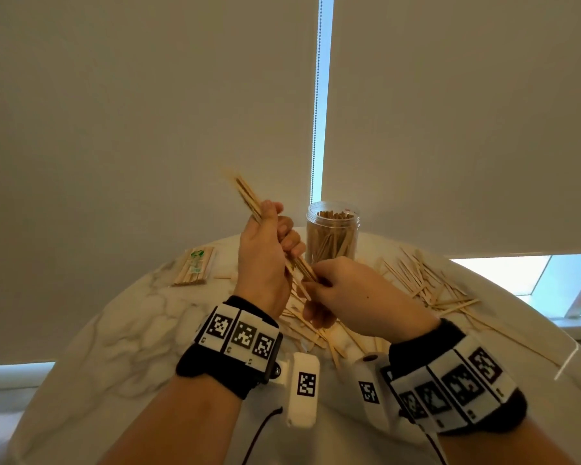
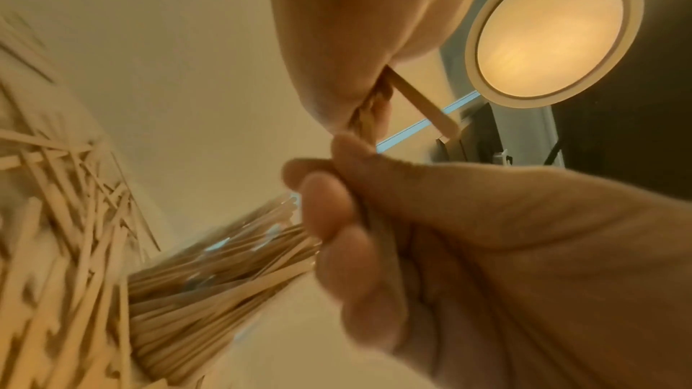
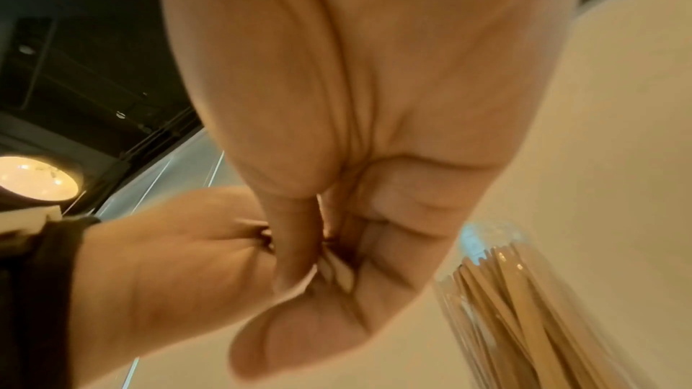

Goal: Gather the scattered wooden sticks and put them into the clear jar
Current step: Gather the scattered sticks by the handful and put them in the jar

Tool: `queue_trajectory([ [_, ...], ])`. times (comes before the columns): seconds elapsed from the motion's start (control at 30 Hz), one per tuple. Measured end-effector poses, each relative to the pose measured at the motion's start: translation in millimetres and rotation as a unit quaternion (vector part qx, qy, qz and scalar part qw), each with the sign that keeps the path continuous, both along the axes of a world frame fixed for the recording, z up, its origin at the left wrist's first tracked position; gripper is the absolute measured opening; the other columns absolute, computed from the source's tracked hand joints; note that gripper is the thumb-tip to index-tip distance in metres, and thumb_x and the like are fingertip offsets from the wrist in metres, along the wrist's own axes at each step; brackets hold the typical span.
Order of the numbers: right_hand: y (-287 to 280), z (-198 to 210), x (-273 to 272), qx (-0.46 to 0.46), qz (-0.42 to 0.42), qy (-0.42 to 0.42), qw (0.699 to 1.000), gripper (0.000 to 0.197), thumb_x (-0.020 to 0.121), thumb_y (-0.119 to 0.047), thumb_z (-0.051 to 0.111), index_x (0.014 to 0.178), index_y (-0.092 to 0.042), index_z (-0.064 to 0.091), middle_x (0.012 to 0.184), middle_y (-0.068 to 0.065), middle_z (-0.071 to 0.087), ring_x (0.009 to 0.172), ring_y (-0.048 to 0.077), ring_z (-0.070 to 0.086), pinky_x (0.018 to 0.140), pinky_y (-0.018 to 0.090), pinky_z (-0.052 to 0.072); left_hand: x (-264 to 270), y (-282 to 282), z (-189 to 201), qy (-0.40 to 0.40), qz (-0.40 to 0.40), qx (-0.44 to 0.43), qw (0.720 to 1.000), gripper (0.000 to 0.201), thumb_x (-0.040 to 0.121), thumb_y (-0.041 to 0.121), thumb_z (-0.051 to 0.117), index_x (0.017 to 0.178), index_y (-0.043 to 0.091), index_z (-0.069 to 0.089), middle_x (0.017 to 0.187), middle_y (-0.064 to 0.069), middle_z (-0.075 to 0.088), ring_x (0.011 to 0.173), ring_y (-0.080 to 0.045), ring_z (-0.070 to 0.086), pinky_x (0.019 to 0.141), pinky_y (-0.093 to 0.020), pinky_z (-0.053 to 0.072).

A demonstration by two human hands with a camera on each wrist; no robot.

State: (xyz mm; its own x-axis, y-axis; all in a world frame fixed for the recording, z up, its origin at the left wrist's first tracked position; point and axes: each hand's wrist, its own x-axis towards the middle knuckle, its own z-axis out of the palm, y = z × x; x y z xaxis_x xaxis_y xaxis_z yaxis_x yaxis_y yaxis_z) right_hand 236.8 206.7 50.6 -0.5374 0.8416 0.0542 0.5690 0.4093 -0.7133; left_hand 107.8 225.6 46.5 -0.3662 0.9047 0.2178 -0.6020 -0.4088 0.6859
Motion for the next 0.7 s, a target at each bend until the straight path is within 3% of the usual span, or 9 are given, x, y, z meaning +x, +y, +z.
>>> queue_trajectory([
  [0.1,3,2,6,-0.03,0.019,-0.037,0.999,0.016,0.097,-0.032,0.062,0.105,-0.019,0.065,0.085,-0.003,0.076,0.072,0.009,0.074,0.072,0.028,0.063,-2,-1,-3,0.021,0.019,-0.006,1.0,0.026,0.104,0.039,0.047,0.093,0.015,0.048,0.062,0.004,0.041,0.048,-0.008,0.035,0.045,-0.023,0.035],
  [0.2,2,5,12,-0.13,0.074,-0.117,0.982,0.041,0.087,-0.035,0.074,0.122,-0.021,0.059,0.093,-0.003,0.077,0.08,0.009,0.075,0.082,0.031,0.061,-7,-3,0,0.035,0.074,0.007,0.997,0.028,0.104,0.041,0.045,0.091,0.017,0.045,0.06,0.007,0.04,0.047,-0.007,0.033,0.045,-0.023,0.032],
  [0.3,2,3,7,-0.091,0.053,-0.023,0.994,0.021,0.097,-0.024,0.063,0.109,-0.008,0.066,0.086,0.003,0.078,0.072,0.012,0.074,0.074,0.029,0.061,-2,-4,2,0.03,0.049,0.02,0.998,0.025,0.104,0.04,0.045,0.092,0.018,0.045,0.061,0.008,0.04,0.049,-0.007,0.032,0.047,-0.023,0.032],
  [0.37,3,-1,4,-0.071,0.02,0.048,0.996,0.021,0.102,-0.013,0.053,0.099,0.001,0.068,0.079,0.008,0.077,0.068,0.018,0.073,0.07,0.031,0.063,5,-4,1,0.043,0.006,0.02,0.999,0.024,0.104,0.039,0.046,0.093,0.018,0.045,0.061,0.006,0.039,0.049,-0.008,0.033,0.047,-0.023,0.035],
  [0.53,7,3,8,-0.178,0.055,0.12,0.975,0.021,0.101,-0.014,0.056,0.106,0.003,0.066,0.09,0.013,0.077,0.081,0.022,0.074,0.078,0.03,0.061,7,-2,-2,0.085,-0.004,0.009,0.996,0.029,0.103,0.043,0.045,0.093,0.016,0.041,0.062,0.004,0.037,0.047,-0.009,0.033,0.043,-0.024,0.035],
  [0.57,6,3,9,-0.164,0.066,0.08,0.981,0.02,0.1,-0.016,0.058,0.11,-0.001,0.067,0.093,0.008,0.078,0.084,0.019,0.074,0.082,0.031,0.061,5,-2,-2,0.105,-0.01,0.006,0.994,0.032,0.102,0.046,0.045,0.092,0.016,0.042,0.062,0.004,0.037,0.047,-0.009,0.031,0.042,-0.024,0.032],
  [0.63,6,3,11,-0.064,0.065,-0.08,0.993,0.026,0.095,-0.026,0.065,0.118,-0.015,0.065,0.098,-0.004,0.076,0.089,0.01,0.072,0.089,0.032,0.058,0,-3,-3,0.174,-0.036,-0.006,0.984,0.038,0.098,0.054,0.047,0.089,0.017,0.044,0.062,0.004,0.036,0.048,-0.01,0.029,0.045,-0.027,0.026],
  [0.7,11,3,17,0.046,0.0,-0.165,0.985,0.034,0.095,-0.04,0.062,0.124,-0.025,0.061,0.104,-0.009,0.071,0.092,0.004,0.066,0.088,0.029,0.054,-5,-5,-7,0.272,-0.067,-0.029,0.96,0.04,0.096,0.056,0.05,0.085,0.018,0.047,0.061,0.006,0.038,0.048,-0.01,0.03,0.045,-0.027,0.025],
])
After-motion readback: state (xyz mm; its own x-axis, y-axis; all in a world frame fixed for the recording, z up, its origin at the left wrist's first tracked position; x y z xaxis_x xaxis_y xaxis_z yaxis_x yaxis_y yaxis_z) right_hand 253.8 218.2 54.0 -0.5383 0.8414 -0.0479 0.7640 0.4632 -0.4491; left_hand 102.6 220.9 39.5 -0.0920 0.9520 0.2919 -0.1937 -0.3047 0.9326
